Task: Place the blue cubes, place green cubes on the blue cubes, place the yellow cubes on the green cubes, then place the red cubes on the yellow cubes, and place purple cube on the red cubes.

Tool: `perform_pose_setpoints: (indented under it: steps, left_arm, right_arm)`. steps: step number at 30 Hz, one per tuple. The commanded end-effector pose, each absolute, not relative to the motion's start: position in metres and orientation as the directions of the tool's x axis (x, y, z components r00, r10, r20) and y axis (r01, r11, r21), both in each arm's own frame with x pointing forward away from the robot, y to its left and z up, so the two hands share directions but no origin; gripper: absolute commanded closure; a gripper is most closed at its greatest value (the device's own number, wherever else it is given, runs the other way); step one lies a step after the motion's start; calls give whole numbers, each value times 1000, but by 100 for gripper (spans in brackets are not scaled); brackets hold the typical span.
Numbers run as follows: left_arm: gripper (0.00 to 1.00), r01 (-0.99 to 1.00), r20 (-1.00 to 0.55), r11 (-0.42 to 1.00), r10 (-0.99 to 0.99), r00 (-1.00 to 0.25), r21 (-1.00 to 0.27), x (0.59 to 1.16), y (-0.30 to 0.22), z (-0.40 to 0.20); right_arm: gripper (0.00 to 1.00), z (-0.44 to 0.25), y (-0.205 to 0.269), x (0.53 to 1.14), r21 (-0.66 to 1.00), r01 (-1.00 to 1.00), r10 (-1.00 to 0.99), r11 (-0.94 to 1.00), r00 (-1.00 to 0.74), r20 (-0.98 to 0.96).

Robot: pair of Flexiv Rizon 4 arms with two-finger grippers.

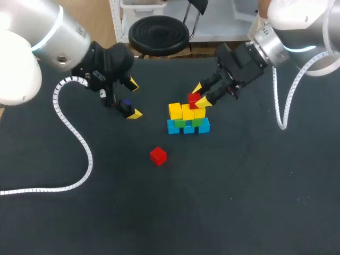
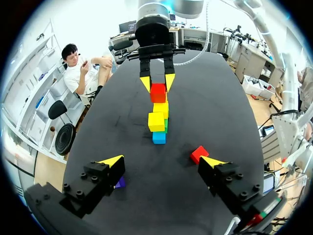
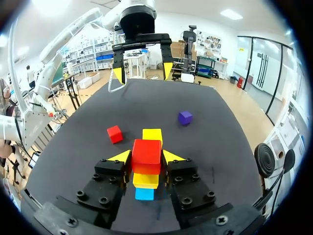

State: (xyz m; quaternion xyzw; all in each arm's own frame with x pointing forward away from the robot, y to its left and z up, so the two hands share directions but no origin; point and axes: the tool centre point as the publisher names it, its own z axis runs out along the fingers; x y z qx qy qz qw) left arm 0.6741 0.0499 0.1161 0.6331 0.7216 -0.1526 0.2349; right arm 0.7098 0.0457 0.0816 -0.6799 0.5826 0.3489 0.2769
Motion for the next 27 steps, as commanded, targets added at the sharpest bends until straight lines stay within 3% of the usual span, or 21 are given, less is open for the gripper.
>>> perform_pose_setpoints:
  steps: [1, 27]
  left_arm:
    - [0, 985, -528, 153, 844, -90, 77, 674, 49, 117]
    - [0, 985, -528, 153, 844, -90, 77, 674, 49, 117]
  right_arm:
    - [100, 80, 46, 713, 34, -985, -597, -170, 76, -799]
    - [100, 96, 51, 698, -2, -985, -605, -170, 106, -789]
